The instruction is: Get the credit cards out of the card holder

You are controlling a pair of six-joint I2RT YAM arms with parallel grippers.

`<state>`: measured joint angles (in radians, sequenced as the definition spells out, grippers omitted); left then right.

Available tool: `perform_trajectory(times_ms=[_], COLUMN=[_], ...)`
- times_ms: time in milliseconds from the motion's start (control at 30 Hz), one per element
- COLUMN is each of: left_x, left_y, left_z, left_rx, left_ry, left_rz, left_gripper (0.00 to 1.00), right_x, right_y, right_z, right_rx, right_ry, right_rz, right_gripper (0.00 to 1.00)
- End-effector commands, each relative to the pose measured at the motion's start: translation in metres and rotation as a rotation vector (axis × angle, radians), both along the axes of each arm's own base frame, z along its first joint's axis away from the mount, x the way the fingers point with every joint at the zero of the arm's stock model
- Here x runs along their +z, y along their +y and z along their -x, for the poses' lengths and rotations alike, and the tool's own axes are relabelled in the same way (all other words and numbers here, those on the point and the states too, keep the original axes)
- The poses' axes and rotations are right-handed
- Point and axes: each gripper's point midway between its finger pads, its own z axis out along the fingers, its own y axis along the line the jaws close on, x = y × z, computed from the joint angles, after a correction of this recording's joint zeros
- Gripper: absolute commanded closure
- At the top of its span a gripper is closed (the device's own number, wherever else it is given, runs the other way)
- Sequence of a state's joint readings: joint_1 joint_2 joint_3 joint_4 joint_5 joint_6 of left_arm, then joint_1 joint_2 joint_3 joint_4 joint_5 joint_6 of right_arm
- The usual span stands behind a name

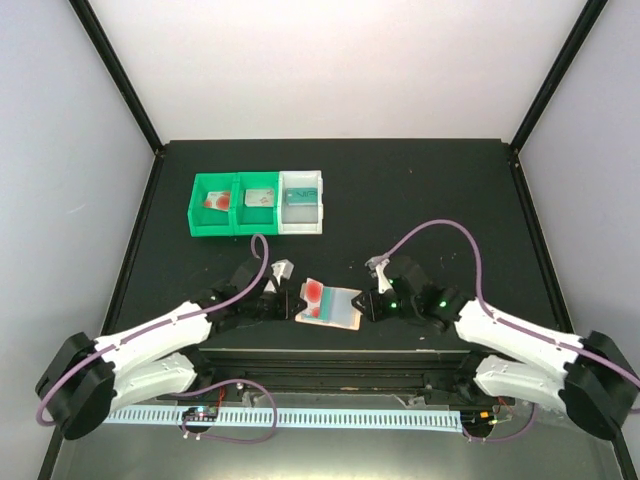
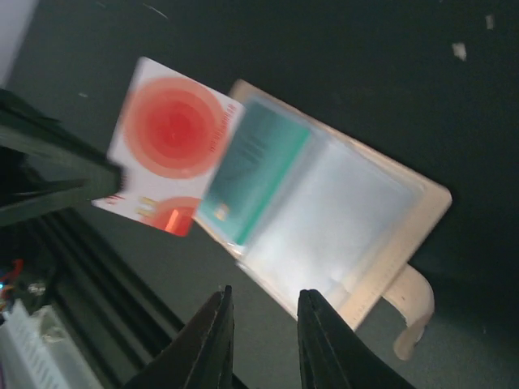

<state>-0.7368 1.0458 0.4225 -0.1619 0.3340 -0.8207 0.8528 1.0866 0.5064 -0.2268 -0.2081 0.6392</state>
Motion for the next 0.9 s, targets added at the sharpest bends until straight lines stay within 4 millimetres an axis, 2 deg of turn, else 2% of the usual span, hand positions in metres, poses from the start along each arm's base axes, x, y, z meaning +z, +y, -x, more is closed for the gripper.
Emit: perform_trajectory(times_ms=[0, 233, 433, 667, 867], left_x=[0.027, 0.07, 0.101, 0.121, 0.119], left_y=[0.001, -0.021, -0.029, -0.032, -0.034], left_z=[0.007, 0.043, 0.068, 0.081, 0.082], left_rx=[-0.098, -0.321, -0.479, -0.548, -0.56], left_ry=[-0.077, -0.129, -0.165, -0.2, -0.194], left_rz=[0.005, 0.243, 0.38, 0.496, 0.505], left_gripper=[0.98, 0.98, 0.98, 0.99, 0.98], right_x=[0.043, 0.1, 0.129, 0.125, 0.126], right_y=[-0.006, -0.007, 0.011, 0.03, 0.042], right_z=[0.007, 0.026, 0.042, 0.051, 0.057], right_rx=[0.103, 0.242, 0.367, 0.407, 0.464], right_ry=[-0.082, -0.139, -0.118, -0.04, 0.016], right_rz=[0.029, 0.001, -0.095, -0.209, -0.259], right_gripper=[0.77, 0.72, 0.67, 0.63, 0.62])
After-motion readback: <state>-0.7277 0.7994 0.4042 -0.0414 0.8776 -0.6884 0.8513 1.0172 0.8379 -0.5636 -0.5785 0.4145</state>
